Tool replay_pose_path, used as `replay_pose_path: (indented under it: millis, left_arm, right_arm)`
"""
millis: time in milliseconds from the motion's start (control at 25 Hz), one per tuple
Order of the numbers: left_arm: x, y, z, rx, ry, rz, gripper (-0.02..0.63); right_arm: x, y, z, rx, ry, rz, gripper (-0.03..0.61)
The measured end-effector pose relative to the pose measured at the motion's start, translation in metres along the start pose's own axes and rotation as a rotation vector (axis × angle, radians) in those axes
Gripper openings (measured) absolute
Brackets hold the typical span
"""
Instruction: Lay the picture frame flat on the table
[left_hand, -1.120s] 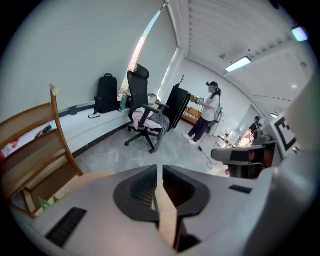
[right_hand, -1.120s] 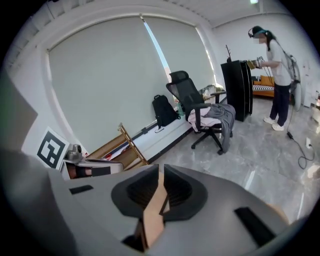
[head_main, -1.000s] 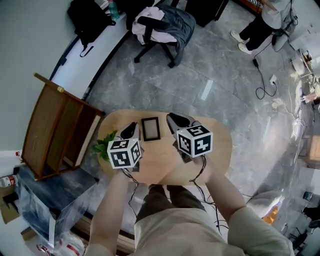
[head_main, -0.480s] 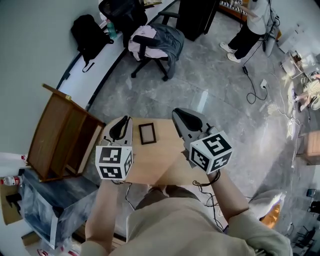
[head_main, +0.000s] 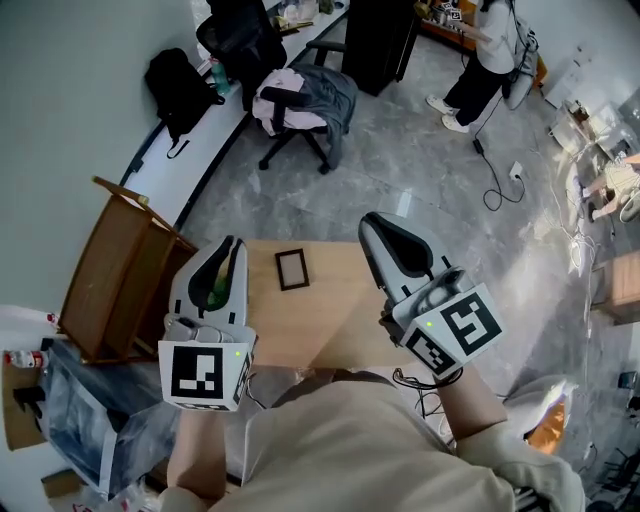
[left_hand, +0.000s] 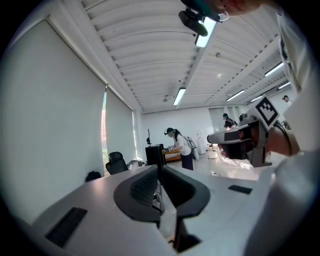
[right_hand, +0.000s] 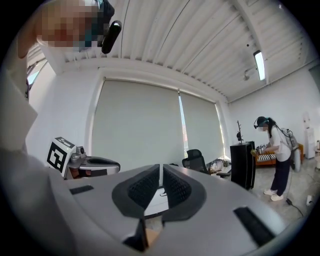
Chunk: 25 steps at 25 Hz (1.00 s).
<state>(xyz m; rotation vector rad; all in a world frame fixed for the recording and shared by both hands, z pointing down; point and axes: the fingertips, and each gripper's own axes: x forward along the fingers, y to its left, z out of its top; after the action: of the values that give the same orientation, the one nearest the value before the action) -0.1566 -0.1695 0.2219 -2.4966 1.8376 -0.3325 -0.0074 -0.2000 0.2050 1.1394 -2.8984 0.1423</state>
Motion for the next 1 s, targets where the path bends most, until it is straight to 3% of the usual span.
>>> replay_pose_path:
  millis: [440,720,1000]
  left_arm:
    - [-0.078,-0.036,0.036,0.011,-0.077,-0.011,0.031]
    - [-0.095,-0.055,0.031,0.053,-0.063,-0.040,0.031]
    - [-0.099,-0.068,0.021,0.036,-0.050,-0.065,0.031]
  right_arm:
    - [-0.073,0.043,0.053,-0.044,-0.116,-0.020,0.012]
    - [-0.110,0.059,0.051,-0.023,-0.154,-0.060,0.006]
    - [-0.125,0.064,0.030,-0.055,-0.118,-0.093,0.002]
